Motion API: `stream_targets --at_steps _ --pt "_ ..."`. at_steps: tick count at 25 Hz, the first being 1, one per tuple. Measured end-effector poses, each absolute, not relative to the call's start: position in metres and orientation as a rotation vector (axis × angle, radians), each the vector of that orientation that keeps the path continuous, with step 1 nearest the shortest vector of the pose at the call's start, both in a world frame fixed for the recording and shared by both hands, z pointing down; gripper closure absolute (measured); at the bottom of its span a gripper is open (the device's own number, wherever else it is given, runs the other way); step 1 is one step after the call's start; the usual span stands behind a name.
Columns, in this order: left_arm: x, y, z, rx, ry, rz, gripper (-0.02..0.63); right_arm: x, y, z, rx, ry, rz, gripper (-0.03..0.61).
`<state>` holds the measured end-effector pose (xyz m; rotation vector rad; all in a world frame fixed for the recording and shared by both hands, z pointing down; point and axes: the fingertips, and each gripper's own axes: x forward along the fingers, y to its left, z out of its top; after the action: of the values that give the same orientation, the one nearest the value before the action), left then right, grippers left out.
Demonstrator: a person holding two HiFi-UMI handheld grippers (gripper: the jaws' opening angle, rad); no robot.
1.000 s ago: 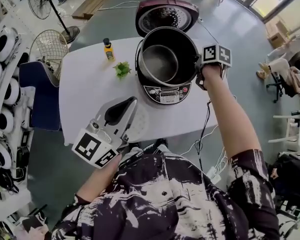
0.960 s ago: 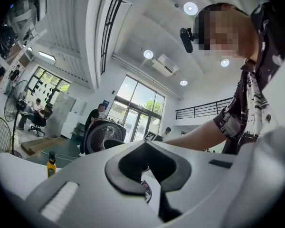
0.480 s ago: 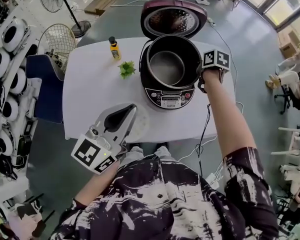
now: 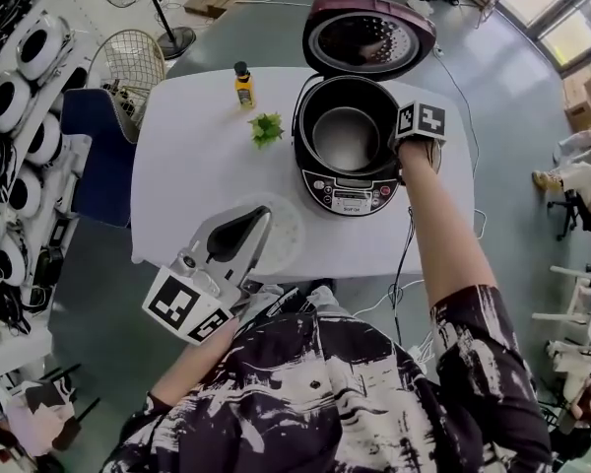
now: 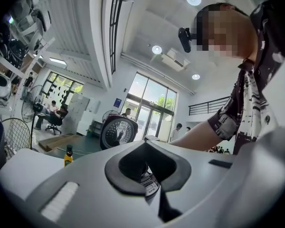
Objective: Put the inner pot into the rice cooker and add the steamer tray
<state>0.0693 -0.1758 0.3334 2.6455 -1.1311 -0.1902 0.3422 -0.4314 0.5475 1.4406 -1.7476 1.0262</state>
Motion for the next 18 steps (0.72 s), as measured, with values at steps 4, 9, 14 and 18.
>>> stream_targets --at_steps 4,9,14,18 --pt "0.062 -0.177 0.334 2.636 -1.143 -0.197 0.609 0.340 -0.430 0.555 1.421 -1.723 0.993 0.560" --pt "0.056 -0.179 0.336 2.631 -1.146 -0.207 0.609 0.335 -0.425 0.566 1.363 -1.710 0.976 0.534" --pt "0.052 -0.181 0.336 2.635 -1.136 -0.216 0.609 0.340 -0.419 0.569 1.318 -1.699 0.987 0.526" --pt "0.051 -0.184 0.335 2.641 -1.117 -0.222 0.609 0.338 -0.413 0.568 1.279 -1.725 1.047 0.522"
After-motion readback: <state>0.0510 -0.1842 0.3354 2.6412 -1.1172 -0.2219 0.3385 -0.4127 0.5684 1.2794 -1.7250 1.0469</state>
